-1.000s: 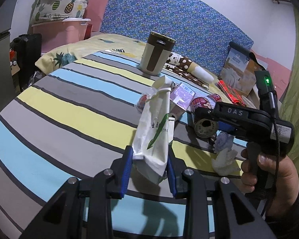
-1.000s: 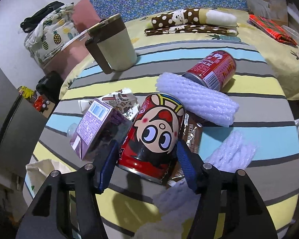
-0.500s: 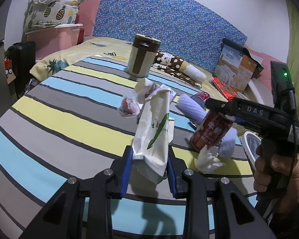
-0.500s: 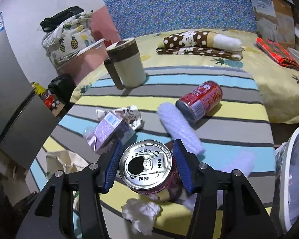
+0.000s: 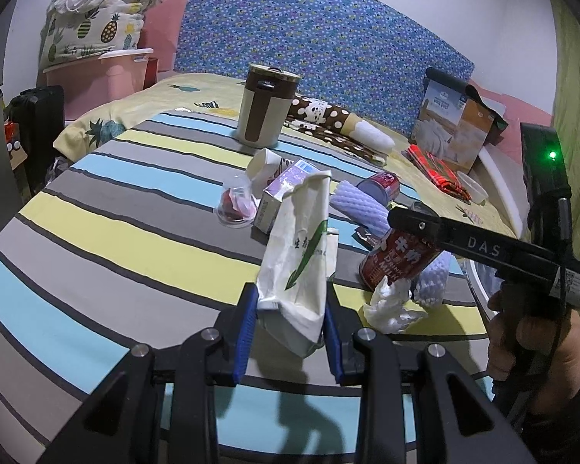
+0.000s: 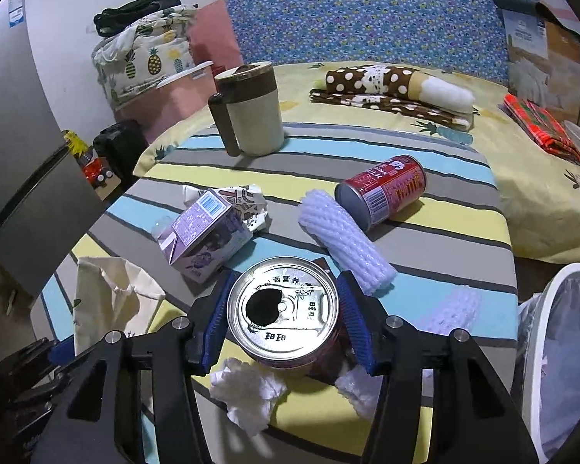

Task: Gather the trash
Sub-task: 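Grasp the silver-topped can with the right tool while the left tool holds the paper bag, then carry the can and paper bag over the bin and open both tools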

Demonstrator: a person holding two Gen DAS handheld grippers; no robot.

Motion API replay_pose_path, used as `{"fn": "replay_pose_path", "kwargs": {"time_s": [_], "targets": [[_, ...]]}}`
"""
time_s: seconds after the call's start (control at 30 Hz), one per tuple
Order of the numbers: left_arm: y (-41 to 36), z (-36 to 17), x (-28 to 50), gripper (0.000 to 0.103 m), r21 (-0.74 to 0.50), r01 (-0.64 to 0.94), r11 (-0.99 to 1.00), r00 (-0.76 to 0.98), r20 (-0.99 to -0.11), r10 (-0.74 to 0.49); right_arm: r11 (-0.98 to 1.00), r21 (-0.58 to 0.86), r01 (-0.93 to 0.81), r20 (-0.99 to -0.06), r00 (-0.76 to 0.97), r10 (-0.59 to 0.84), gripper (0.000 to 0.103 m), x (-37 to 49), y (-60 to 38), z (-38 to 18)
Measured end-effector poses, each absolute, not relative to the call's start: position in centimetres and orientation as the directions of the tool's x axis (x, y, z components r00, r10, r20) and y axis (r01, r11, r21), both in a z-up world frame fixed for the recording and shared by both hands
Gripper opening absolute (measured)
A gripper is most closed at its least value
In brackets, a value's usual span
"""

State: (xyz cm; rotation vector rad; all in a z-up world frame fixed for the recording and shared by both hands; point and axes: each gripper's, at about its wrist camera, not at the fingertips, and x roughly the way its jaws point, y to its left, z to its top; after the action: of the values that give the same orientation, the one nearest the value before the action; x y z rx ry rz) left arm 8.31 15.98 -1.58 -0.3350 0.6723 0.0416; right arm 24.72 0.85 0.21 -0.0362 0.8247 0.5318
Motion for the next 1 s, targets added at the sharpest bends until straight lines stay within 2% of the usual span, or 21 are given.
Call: {"fn": "replay_pose_path", "kwargs": {"time_s": [0.4, 1.0], "targets": [[14.3, 0.2, 8.4, 0.033, -0.266, -0.122, 0.956, 0.796, -0.602, -0.066, 0.833, 0.230, -0.503, -0.598, 0.602, 0.529, 0.055, 23.3, -1.7, 4.2], [3.3, 2.2, 11.6, 0.033, -0.236, 0.112, 0.965, 0.765, -0.599, -0.235, 0.917, 0.271, -0.292, -0.594, 0.699, 0.398, 0.055, 21.2, -14.8, 4.0]]}}
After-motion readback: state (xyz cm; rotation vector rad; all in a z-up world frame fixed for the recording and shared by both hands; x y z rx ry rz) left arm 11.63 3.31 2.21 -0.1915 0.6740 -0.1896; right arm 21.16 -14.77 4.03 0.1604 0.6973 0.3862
